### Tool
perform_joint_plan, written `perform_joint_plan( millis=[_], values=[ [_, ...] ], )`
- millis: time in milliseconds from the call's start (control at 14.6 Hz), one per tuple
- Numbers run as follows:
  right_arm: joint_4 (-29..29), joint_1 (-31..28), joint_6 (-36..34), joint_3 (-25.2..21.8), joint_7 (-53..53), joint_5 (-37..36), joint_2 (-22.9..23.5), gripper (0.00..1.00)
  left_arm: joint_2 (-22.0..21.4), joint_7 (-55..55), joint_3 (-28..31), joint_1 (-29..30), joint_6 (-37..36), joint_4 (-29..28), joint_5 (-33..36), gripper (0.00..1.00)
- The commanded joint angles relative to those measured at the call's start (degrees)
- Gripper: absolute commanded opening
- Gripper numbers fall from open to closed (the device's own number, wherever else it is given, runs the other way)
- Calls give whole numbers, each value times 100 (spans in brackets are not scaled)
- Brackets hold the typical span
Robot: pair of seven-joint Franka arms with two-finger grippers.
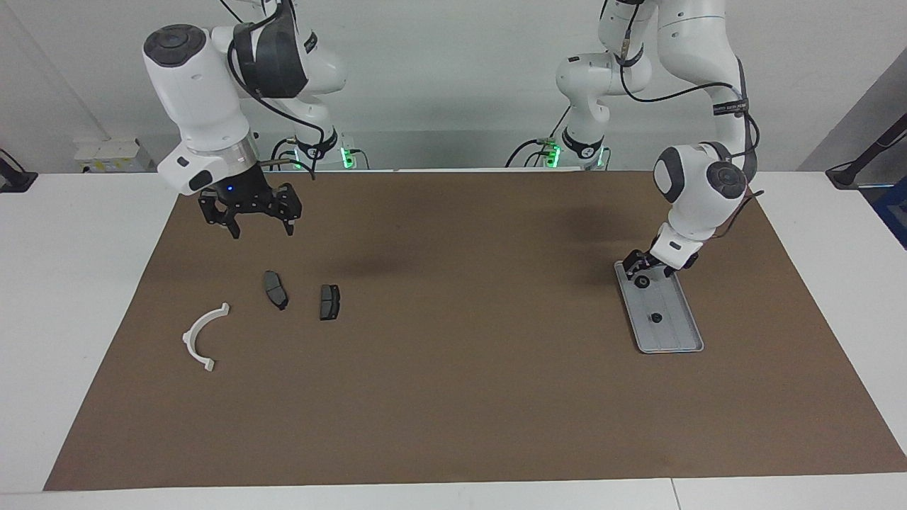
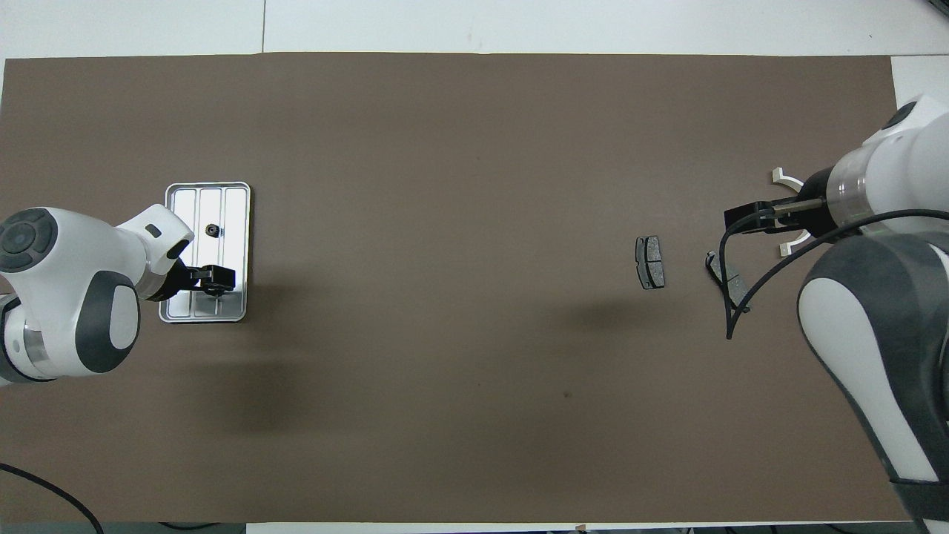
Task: Place bearing gear from tray to pile
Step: 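Carry the bearing to the table center and release it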
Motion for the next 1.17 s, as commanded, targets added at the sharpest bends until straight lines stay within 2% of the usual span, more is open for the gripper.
perform_joint_plan(
  millis=[0,549,824,1098],
  values=[
    [-331,-30,440,23,113,109,71,100,-12,75,29,-29,122,-65,55,100],
    [-322,-22,1319,23,210,100,801,100,58,57,29,-29,245,-153,55,100],
    [-322,101,1408,23,236,100,907,100,50,75,38,-20,245,-188,55,99],
    [-322,84,1373,23,228,100,907,100,41,66,29,-20,455,-328,55,92]
  ],
)
